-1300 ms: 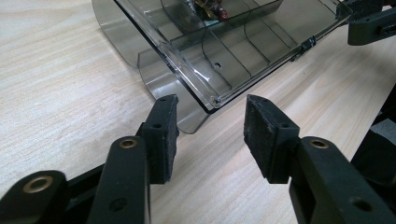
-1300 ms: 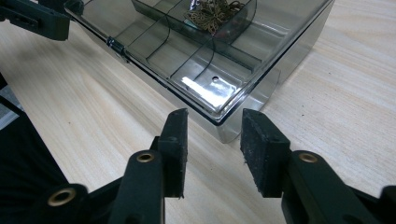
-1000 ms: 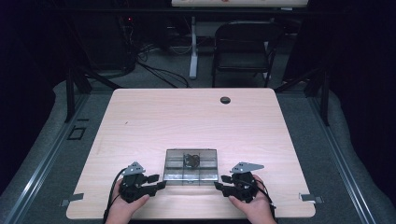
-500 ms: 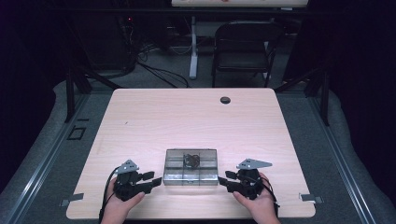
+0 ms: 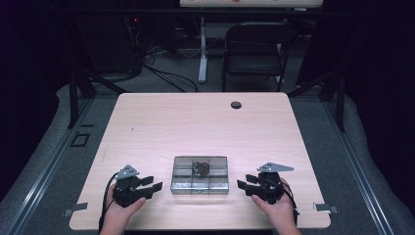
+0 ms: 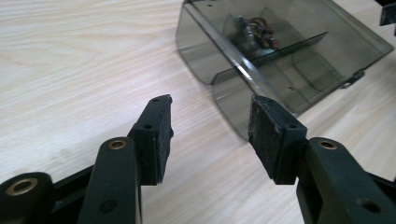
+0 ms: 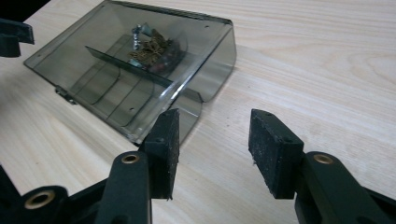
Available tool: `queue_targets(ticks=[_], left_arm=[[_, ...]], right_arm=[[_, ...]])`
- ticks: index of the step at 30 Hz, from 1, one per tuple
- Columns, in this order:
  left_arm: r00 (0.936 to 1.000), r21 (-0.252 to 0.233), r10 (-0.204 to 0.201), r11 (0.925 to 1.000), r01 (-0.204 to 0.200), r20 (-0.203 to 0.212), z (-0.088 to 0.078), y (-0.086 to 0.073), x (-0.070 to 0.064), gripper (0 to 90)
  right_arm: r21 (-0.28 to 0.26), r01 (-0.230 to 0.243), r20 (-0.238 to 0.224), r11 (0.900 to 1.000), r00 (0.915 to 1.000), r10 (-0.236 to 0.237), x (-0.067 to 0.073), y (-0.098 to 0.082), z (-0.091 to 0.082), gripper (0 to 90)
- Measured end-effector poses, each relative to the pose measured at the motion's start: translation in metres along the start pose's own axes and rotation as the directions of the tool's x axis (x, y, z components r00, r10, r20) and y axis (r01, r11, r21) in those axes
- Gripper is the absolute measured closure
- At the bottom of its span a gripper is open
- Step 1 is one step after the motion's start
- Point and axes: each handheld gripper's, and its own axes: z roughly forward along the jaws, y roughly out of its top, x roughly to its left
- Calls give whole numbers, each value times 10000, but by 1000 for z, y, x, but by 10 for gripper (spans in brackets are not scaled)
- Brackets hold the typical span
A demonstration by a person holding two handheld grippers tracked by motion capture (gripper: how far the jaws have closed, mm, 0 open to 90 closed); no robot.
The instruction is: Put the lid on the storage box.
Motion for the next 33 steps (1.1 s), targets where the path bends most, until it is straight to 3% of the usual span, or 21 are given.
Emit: queue_targets(ticks=[7,12,17,33], left_arm=[[9993,206,-252,9995,258,-274,4,-1,14,491],[9973,178,-659,9976,666,-331,7,-2,21,487],[9969,146,-702,9974,707,-356,6,-2,23,476],[9979,291,-515,9982,527,-397,10,-3,18,451]], right_arm=[[109,-85,228,9999,9997,82,-5,-2,7,495],[125,-251,381,9996,9990,246,-11,-3,13,469],[40,-440,365,9990,9984,438,-14,-3,13,466],[167,-380,427,9991,9984,373,-13,-4,16,458]])
